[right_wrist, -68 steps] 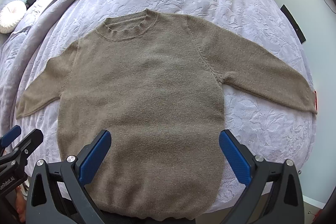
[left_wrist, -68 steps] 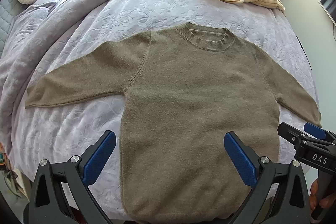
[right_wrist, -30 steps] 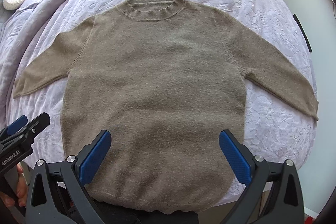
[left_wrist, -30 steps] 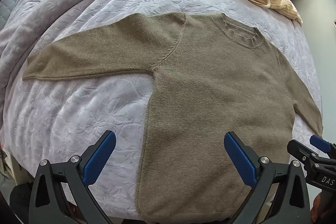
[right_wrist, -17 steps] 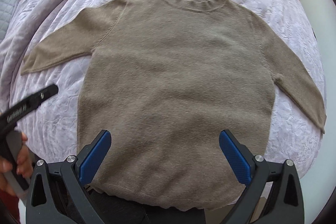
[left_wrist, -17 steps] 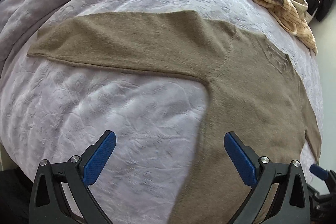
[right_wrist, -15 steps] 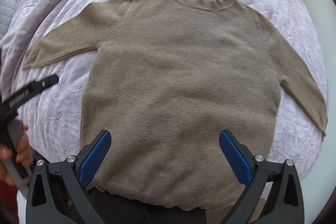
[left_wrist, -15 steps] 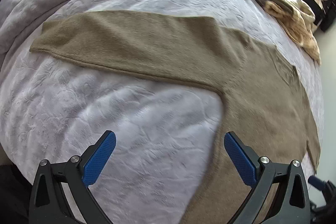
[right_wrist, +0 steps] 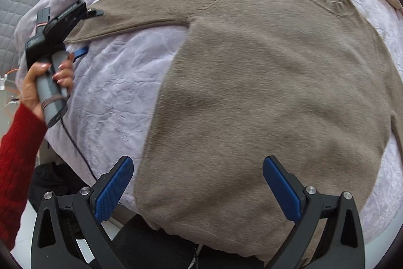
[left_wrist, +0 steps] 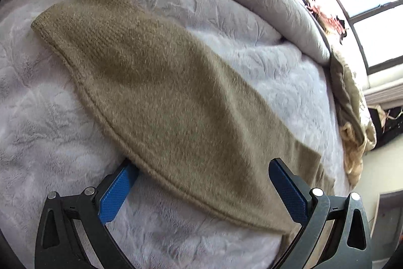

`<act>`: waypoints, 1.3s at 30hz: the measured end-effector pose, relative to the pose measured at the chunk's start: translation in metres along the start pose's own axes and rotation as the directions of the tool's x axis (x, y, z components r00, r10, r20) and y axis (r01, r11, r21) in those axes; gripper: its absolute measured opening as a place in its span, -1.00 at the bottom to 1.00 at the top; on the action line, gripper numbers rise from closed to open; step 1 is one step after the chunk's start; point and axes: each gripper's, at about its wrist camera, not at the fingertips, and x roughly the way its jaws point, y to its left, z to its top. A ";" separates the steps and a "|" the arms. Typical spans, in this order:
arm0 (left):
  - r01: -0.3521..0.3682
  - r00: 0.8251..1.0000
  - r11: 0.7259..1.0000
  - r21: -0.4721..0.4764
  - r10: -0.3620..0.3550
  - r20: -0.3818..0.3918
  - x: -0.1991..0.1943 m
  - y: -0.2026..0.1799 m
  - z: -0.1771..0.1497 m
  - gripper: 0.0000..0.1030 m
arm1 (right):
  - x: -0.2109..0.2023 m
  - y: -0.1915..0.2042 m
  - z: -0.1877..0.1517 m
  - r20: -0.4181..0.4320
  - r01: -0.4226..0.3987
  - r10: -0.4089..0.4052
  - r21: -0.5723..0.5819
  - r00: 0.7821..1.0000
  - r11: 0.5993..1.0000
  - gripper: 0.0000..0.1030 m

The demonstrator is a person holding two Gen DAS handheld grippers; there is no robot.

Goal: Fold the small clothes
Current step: 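Grasp the sleeve cuff with the left gripper and fold it across the body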

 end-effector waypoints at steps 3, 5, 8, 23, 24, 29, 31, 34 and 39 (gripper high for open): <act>0.004 0.996 1.000 -0.005 -0.004 0.087 -0.009 -0.001 0.008 0.90 | 0.006 0.004 0.002 0.009 -0.025 0.025 -0.012 1.000 1.000 0.99; -0.002 0.991 1.000 -0.006 0.002 0.132 -0.014 -0.002 0.011 0.49 | 0.009 0.002 0.002 0.018 -0.039 0.040 -0.017 0.999 0.999 0.99; 0.013 0.985 1.000 0.020 -0.016 0.172 -0.017 -0.002 0.012 -0.45 | 0.013 -0.002 0.001 0.036 -0.068 0.068 -0.019 0.997 0.998 0.99; 0.124 0.953 0.839 0.530 -0.249 0.171 -0.045 -0.184 -0.071 -0.82 | -0.003 -0.086 -0.008 0.213 -0.132 0.103 0.126 0.972 0.983 0.99; 0.157 0.951 0.815 0.558 -0.277 0.138 -0.041 -0.204 -0.084 -0.82 | -0.007 -0.097 -0.010 0.225 -0.130 0.095 0.147 0.970 0.981 0.99; 0.279 0.940 0.675 0.683 -0.337 -0.051 -0.005 -0.294 -0.163 -0.82 | -0.022 -0.152 -0.020 0.276 -0.109 0.036 0.254 0.960 0.961 0.99; 0.307 0.940 0.637 0.707 -0.319 -0.121 0.014 -0.311 -0.195 -0.82 | -0.025 -0.177 -0.025 0.286 -0.101 0.011 0.301 0.958 0.948 0.99; 0.329 0.942 0.579 0.746 -0.260 -0.213 0.049 -0.329 -0.244 -0.82 | -0.026 -0.215 -0.033 0.286 -0.084 -0.026 0.364 0.958 0.928 0.99; 0.227 0.973 0.514 0.827 -0.085 -0.215 0.091 -0.330 -0.294 -0.61 | -0.022 -0.257 -0.040 0.272 -0.055 -0.071 0.427 0.960 0.903 0.99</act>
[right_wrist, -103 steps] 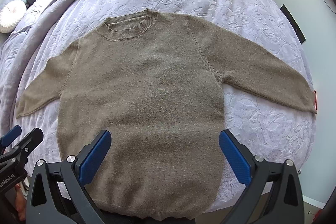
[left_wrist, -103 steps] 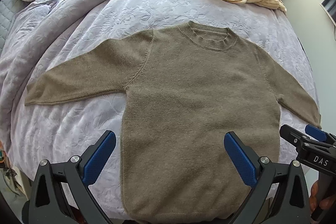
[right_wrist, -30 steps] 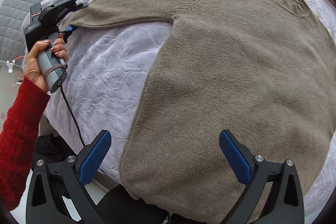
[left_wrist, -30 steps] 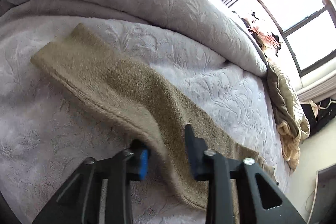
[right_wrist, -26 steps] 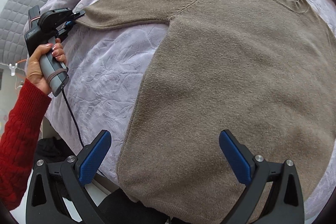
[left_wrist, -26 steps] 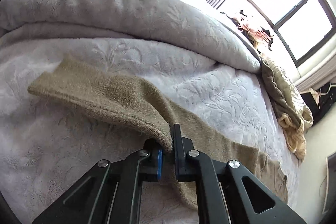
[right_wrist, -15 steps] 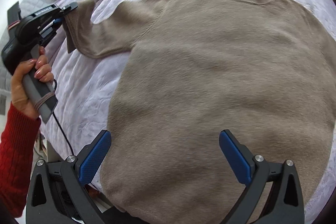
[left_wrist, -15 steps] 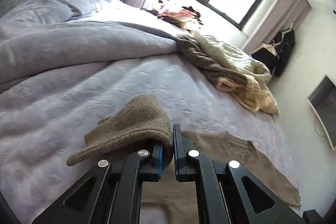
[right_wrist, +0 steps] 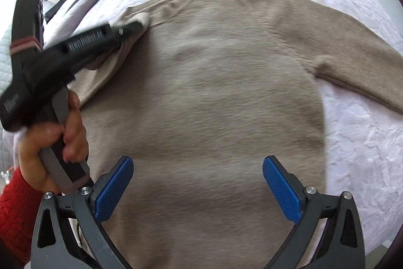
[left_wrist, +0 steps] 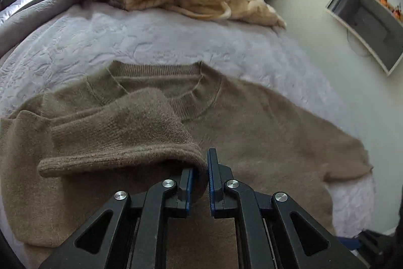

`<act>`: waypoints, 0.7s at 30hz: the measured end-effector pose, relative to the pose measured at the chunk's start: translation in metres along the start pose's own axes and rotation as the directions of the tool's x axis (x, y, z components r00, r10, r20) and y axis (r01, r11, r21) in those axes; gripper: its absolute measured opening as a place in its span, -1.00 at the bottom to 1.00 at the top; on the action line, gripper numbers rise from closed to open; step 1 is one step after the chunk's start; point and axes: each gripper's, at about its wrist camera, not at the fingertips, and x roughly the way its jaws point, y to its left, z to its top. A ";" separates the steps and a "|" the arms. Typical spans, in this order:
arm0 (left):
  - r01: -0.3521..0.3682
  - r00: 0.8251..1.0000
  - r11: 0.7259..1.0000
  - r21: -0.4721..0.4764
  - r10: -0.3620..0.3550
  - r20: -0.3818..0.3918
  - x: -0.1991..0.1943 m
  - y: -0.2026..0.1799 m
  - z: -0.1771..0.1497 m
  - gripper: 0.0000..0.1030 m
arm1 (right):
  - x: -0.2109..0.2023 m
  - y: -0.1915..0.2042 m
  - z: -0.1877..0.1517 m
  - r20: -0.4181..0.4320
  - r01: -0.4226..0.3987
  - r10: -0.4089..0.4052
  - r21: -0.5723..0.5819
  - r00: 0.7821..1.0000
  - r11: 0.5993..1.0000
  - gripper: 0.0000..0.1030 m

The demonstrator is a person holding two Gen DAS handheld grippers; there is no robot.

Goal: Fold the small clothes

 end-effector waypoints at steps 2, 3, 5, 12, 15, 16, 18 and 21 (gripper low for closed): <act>-0.052 0.998 0.999 0.008 0.052 -0.026 0.004 0.001 -0.006 0.04 | 0.000 -0.011 0.006 0.005 0.014 -0.014 0.008 1.000 1.000 0.99; -0.055 0.998 0.998 -0.002 0.055 -0.012 -0.002 0.002 -0.008 0.15 | -0.001 -0.015 0.010 0.012 0.023 -0.023 0.006 1.000 1.000 0.99; -0.067 0.998 0.998 -0.002 0.067 -0.002 -0.019 0.005 -0.011 0.15 | -0.003 -0.015 0.020 0.030 0.041 -0.040 -0.010 0.999 0.999 0.99; -0.153 0.987 0.983 -0.104 0.158 0.038 -0.100 0.074 -0.006 0.15 | -0.007 0.041 0.065 0.157 0.086 -0.042 -0.283 0.987 0.955 0.99; -0.257 0.965 0.949 -0.183 0.263 0.008 -0.106 0.131 -0.001 0.49 | 0.010 0.100 0.076 0.238 0.183 -0.067 -0.506 0.969 0.843 0.99; -0.301 0.952 0.929 -0.215 0.307 -0.007 -0.107 0.150 -0.003 0.49 | 0.018 0.118 0.078 0.263 0.221 -0.080 -0.566 0.961 0.794 0.98; -0.356 0.933 0.896 -0.264 0.359 -0.040 -0.107 0.183 -0.007 0.49 | 0.043 0.156 0.076 0.331 0.311 -0.099 -0.683 0.938 0.661 0.96; -0.422 0.905 0.858 -0.292 0.418 -0.080 -0.101 0.209 -0.014 0.49 | 0.084 0.189 0.074 0.408 0.432 -0.165 -0.751 0.898 0.499 0.75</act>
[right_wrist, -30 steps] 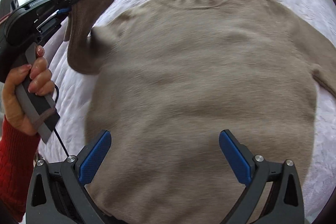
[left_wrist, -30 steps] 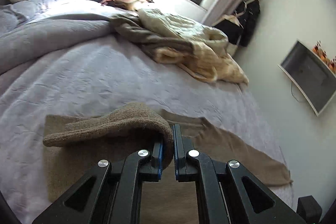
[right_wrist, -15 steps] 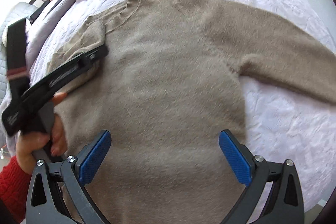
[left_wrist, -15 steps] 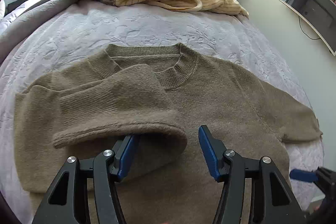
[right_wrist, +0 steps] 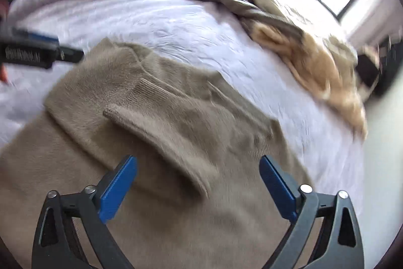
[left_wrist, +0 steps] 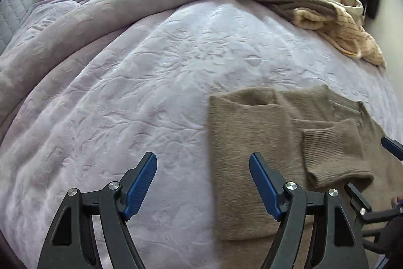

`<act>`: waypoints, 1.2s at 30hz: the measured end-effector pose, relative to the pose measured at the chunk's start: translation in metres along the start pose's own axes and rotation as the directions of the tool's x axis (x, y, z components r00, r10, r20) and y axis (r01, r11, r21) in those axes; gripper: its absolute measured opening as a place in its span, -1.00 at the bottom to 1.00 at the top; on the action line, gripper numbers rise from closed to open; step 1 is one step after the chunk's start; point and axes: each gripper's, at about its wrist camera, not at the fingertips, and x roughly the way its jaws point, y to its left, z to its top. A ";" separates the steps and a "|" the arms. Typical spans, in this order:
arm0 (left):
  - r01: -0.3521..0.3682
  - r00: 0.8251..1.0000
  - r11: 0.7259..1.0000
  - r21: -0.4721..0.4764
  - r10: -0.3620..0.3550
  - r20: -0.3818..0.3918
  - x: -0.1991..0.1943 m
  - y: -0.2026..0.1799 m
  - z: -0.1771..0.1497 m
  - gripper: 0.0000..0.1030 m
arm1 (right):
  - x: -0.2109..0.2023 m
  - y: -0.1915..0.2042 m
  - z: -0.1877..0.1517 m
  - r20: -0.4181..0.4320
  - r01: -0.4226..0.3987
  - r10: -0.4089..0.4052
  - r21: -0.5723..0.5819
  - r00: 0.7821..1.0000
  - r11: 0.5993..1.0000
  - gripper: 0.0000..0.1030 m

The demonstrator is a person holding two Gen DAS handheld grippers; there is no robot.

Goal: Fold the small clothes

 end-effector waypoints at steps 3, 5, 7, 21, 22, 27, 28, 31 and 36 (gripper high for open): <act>-0.006 1.000 1.000 -0.020 0.006 -0.022 0.012 0.005 -0.005 0.49 | 0.031 0.009 0.008 -0.046 0.012 -0.015 -0.073 0.999 0.997 -0.90; -0.004 1.000 1.000 -0.010 0.003 -0.022 0.014 0.000 -0.008 0.49 | 0.020 -0.020 0.004 0.011 -0.069 0.068 0.086 0.998 0.994 -0.88; -0.005 1.000 1.000 0.011 0.005 -0.017 0.017 -0.005 -0.010 0.49 | 0.005 -0.061 -0.011 0.071 -0.143 0.128 0.297 0.989 0.944 -0.88; 0.075 0.994 0.988 0.135 -0.064 -0.083 -0.024 -0.001 -0.037 0.49 | 0.063 -0.171 -0.195 0.377 -0.423 0.434 0.906 0.818 0.009 -0.51; 0.085 0.993 0.983 0.161 -0.071 -0.092 -0.029 -0.004 -0.043 0.49 | 0.061 -0.170 -0.194 0.397 -0.439 0.435 0.899 0.809 -0.004 -0.28; 0.082 0.991 0.952 0.294 -0.045 -0.129 -0.020 -0.044 -0.072 0.49 | 0.060 -0.169 -0.186 0.397 -0.434 0.438 0.901 0.807 -0.017 0.01; 0.068 0.992 0.950 0.305 -0.031 -0.125 -0.015 -0.051 -0.073 0.49 | 0.061 -0.168 -0.185 0.395 -0.429 0.440 0.903 0.807 -0.024 0.01; -0.001 0.997 0.961 0.278 0.024 -0.077 -0.002 -0.060 -0.068 0.49 | 0.059 -0.170 -0.189 0.390 -0.422 0.443 0.906 0.807 -0.029 0.01; -0.058 0.998 0.993 0.100 0.059 -0.007 -0.003 -0.025 -0.054 0.49 | 0.055 -0.172 -0.181 0.376 -0.423 0.457 0.906 0.806 0.002 0.01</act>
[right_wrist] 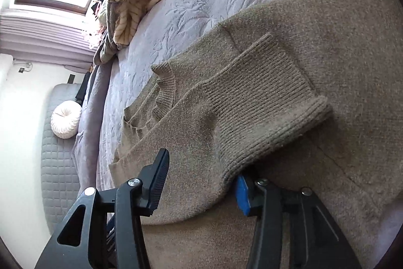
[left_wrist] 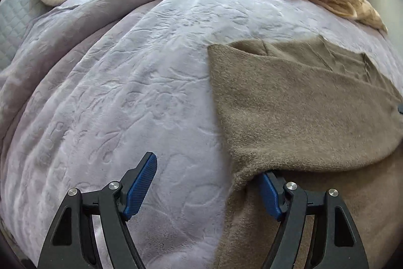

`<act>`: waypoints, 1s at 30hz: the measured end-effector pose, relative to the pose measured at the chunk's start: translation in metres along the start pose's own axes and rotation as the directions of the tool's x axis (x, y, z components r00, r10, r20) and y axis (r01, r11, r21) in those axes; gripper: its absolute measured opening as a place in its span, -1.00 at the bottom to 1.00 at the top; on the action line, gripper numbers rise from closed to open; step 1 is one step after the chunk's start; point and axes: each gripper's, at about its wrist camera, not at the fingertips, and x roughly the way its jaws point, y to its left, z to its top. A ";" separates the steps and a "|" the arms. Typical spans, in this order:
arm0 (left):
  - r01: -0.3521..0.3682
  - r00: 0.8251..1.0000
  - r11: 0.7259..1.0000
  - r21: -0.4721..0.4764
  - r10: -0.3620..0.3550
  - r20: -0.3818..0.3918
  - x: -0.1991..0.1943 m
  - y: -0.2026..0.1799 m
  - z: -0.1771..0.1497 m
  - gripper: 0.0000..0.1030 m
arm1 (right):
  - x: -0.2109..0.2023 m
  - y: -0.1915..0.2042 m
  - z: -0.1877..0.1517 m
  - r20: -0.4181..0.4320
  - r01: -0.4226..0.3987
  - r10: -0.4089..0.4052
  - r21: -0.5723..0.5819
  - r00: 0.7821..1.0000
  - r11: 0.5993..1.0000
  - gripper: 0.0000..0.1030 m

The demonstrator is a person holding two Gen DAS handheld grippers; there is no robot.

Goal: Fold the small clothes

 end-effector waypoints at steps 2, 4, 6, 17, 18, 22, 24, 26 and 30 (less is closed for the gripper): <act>0.029 1.000 0.999 -0.022 -0.028 0.006 -0.001 0.008 -0.002 0.49 | -0.002 0.006 0.001 0.006 -0.008 0.008 -0.020 1.000 1.000 0.01; 0.023 1.000 1.000 -0.006 -0.022 0.017 -0.002 0.008 -0.006 0.49 | -0.005 0.006 0.000 0.024 0.023 -0.022 -0.044 0.999 0.999 0.01; 0.019 1.000 1.000 -0.010 -0.019 0.016 -0.001 0.007 -0.007 0.49 | -0.005 -0.007 -0.002 0.029 0.045 -0.045 -0.007 0.999 0.999 0.01; 0.025 0.999 0.997 -0.074 -0.023 0.031 0.001 0.029 -0.007 0.50 | -0.003 0.001 0.000 -0.007 0.071 -0.072 -0.151 0.997 0.986 -0.82; 0.024 0.999 0.998 -0.054 -0.023 0.025 0.000 0.029 -0.009 0.50 | 0.000 -0.010 -0.003 -0.015 0.122 -0.125 -0.131 0.992 0.984 -0.78; 0.002 1.000 0.999 0.035 -0.002 0.016 -0.015 0.024 -0.020 0.50 | -0.018 -0.036 -0.016 0.013 0.089 -0.089 -0.035 0.996 0.995 -0.79; -0.034 0.999 0.998 0.045 0.035 -0.013 -0.018 0.031 -0.025 0.50 | -0.028 -0.036 -0.021 0.022 0.132 -0.132 -0.044 0.991 0.990 -0.77; 0.000 0.999 1.000 -0.017 -0.001 -0.051 -0.019 0.047 -0.024 0.50 | -0.037 -0.034 -0.027 0.021 0.162 -0.161 -0.057 0.987 0.985 -0.75; 0.203 0.972 0.960 -0.192 -0.222 -0.084 -0.006 0.067 0.005 0.50 | -0.046 -0.029 -0.036 0.012 0.165 -0.164 -0.071 0.986 0.984 -0.56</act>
